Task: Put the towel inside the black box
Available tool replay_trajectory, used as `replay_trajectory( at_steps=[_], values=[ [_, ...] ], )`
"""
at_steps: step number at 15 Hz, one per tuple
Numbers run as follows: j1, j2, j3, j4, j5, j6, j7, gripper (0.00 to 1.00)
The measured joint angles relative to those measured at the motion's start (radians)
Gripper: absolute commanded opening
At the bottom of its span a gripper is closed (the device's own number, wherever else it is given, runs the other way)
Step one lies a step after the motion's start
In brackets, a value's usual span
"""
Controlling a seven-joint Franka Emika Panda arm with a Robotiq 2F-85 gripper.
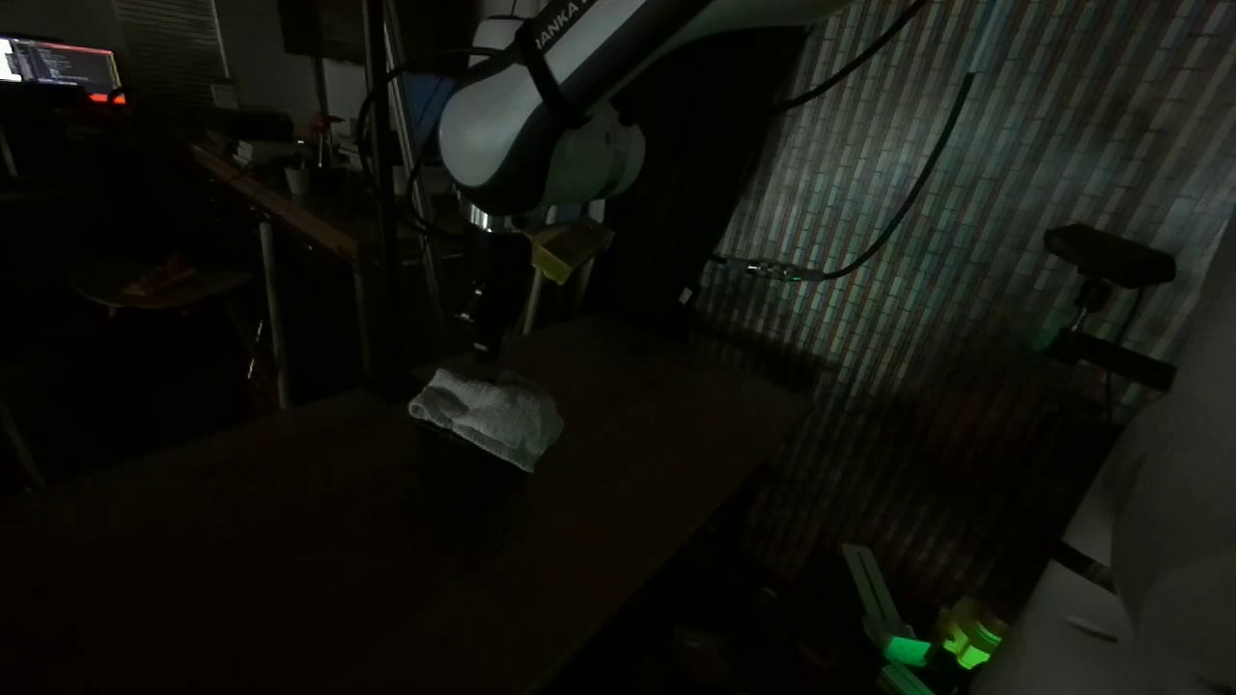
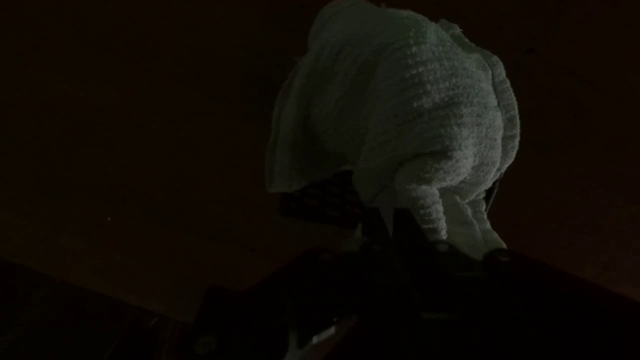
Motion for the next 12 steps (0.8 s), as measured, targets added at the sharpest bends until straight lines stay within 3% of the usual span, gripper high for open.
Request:
replay_trajectory(
  at_steps=[12],
  values=[
    [0.02, 0.165, 0.0, 0.085, 0.0, 0.005, 0.114, 0.11]
  ],
)
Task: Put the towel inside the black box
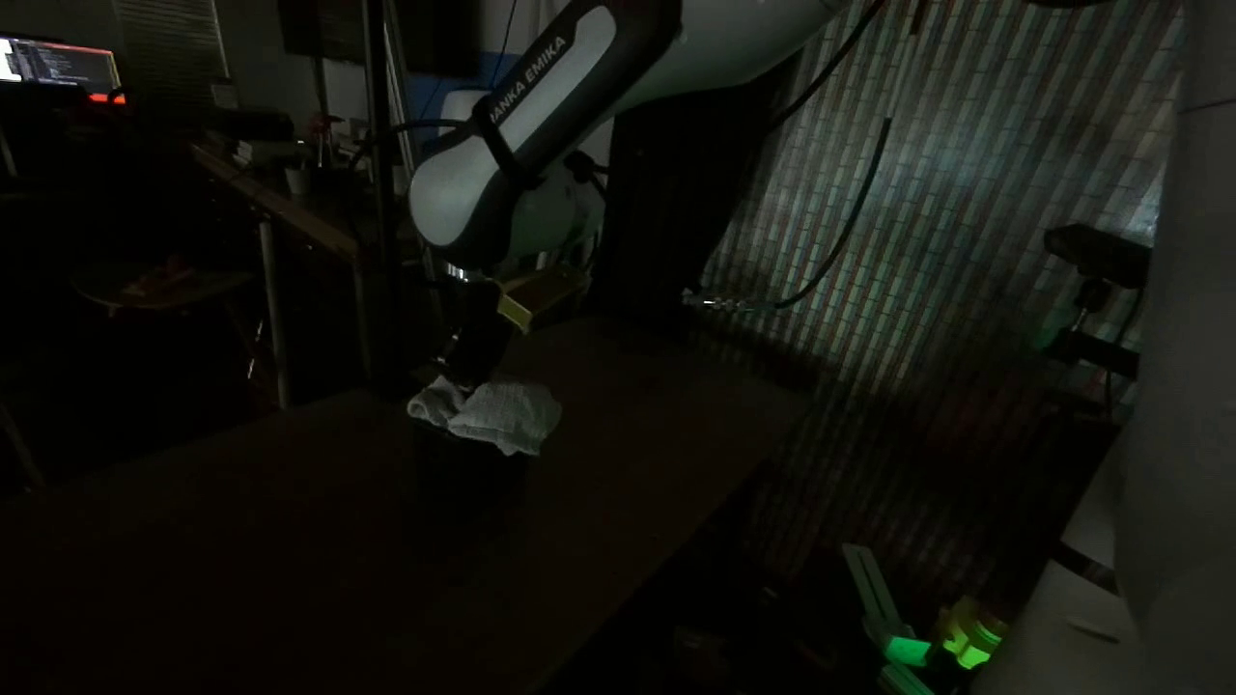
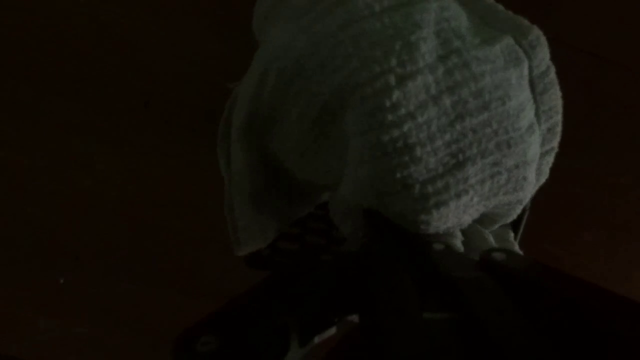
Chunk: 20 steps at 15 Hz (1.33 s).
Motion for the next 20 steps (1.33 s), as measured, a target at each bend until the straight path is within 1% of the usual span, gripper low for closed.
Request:
replay_trajectory(
  at_steps=[7, 11, 20],
  values=[
    [0.003, 0.126, -0.003, 0.128, 0.0, 0.001, 0.032, 0.11],
    [0.002, 0.17, -0.005, 0.18, 0.012, 0.001, 0.04, 0.11],
    [-0.002, 0.167, -0.005, 0.183, 0.045, -0.004, 0.05, 0.12]
  ],
)
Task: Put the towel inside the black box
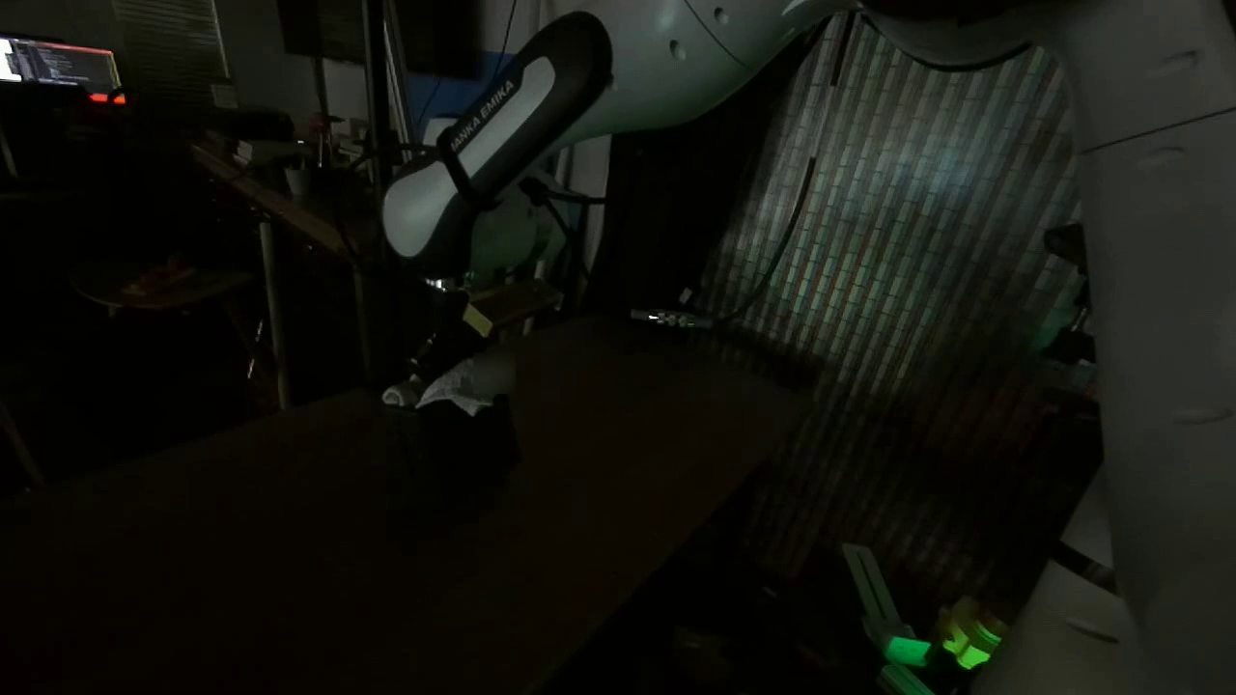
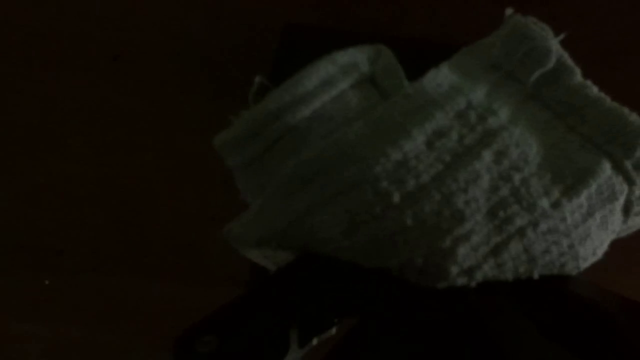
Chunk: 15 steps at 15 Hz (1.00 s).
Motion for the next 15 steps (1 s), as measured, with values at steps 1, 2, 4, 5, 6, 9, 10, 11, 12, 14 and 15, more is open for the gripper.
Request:
replay_trajectory(
  at_steps=[1, 2, 4, 5, 6, 9, 10, 11, 12, 14, 15],
  values=[
    [0.0, -0.005, 0.0, -0.003, 0.0, -0.001, 0.0, 0.12],
    [0.001, -0.009, 0.001, -0.007, 0.0, -0.001, 0.0, 0.12],
    [0.004, -0.022, 0.002, -0.013, 0.0, -0.005, 0.0, 0.12],
    [0.005, -0.033, 0.003, -0.016, 0.0, -0.012, 0.0, 0.12],
    [0.007, -0.046, 0.004, -0.018, 0.0, -0.019, 0.0, 0.11],
    [0.013, -0.093, 0.005, -0.028, 0.0, -0.041, 0.0, 0.12],
    [0.016, -0.11, 0.005, -0.032, 0.0, -0.048, 0.0, 0.12],
    [0.02, -0.126, 0.005, -0.037, 0.0, -0.057, 0.0, 0.12],
    [0.024, -0.14, 0.005, -0.042, 0.0, -0.064, 0.0, 0.12],
    [0.032, -0.162, 0.005, -0.049, 0.0, -0.085, 0.0, 0.12],
    [0.036, -0.168, 0.005, -0.05, 0.0, -0.1, 0.0, 0.12]
  ],
)
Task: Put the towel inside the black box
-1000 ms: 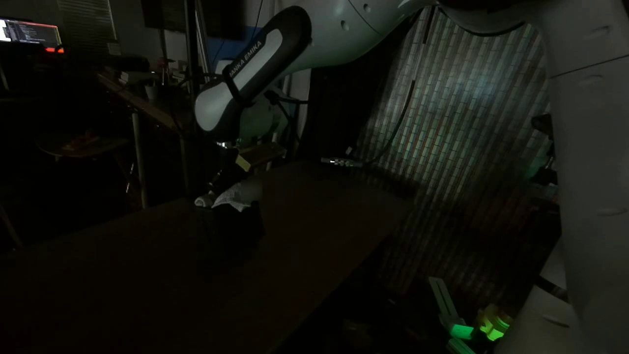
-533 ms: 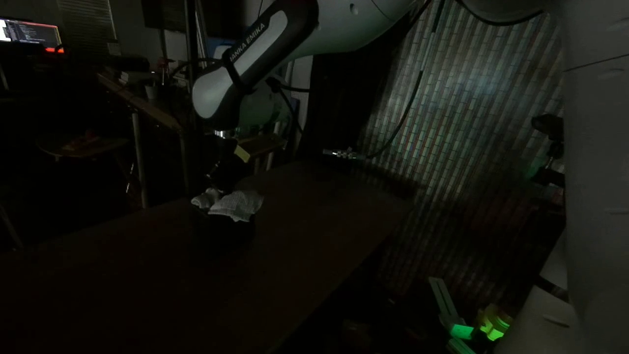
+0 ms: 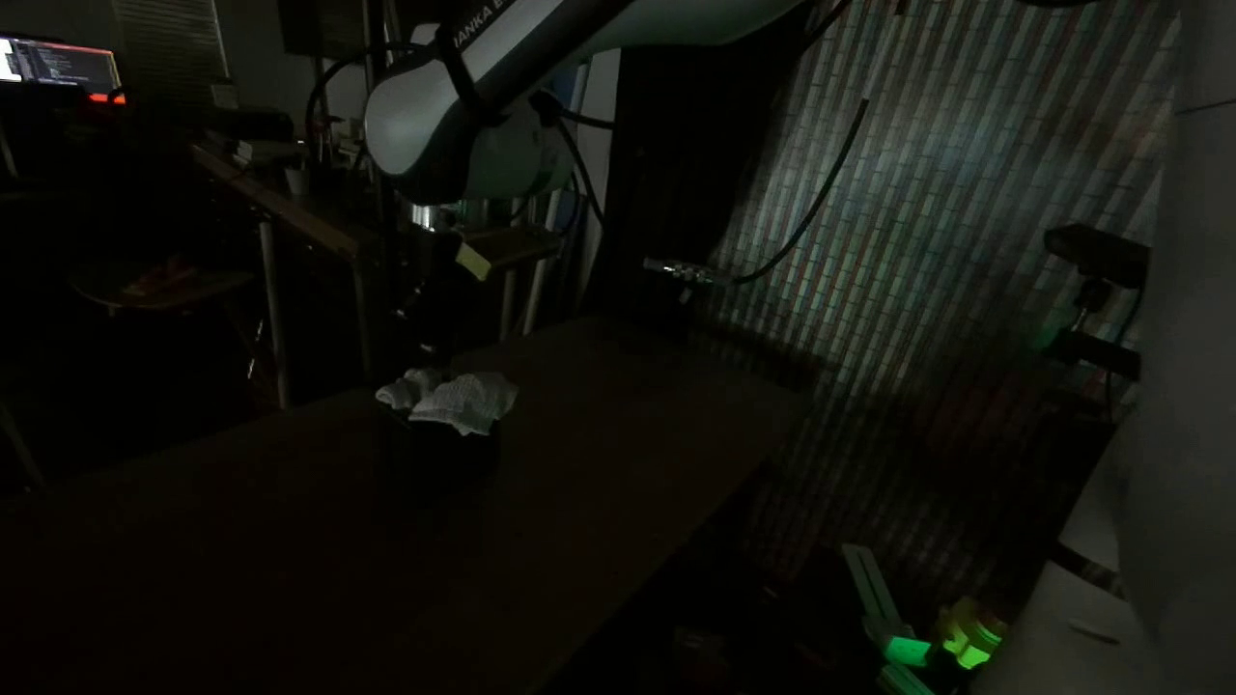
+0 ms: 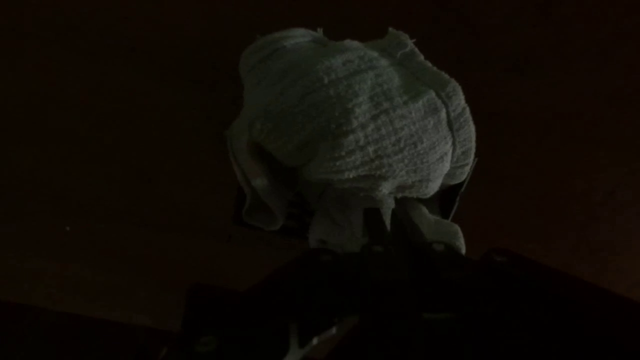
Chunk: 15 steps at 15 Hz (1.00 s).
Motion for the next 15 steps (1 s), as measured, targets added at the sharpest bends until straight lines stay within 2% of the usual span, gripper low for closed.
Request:
replay_trajectory(
  at_steps=[5, 15],
  values=[
    [0.017, -0.006, 0.0, 0.005, 0.0, -0.08, 0.029, 0.12],
    [0.051, 0.01, -0.012, 0.1, -0.063, -0.197, 0.237, 0.12]
  ],
)
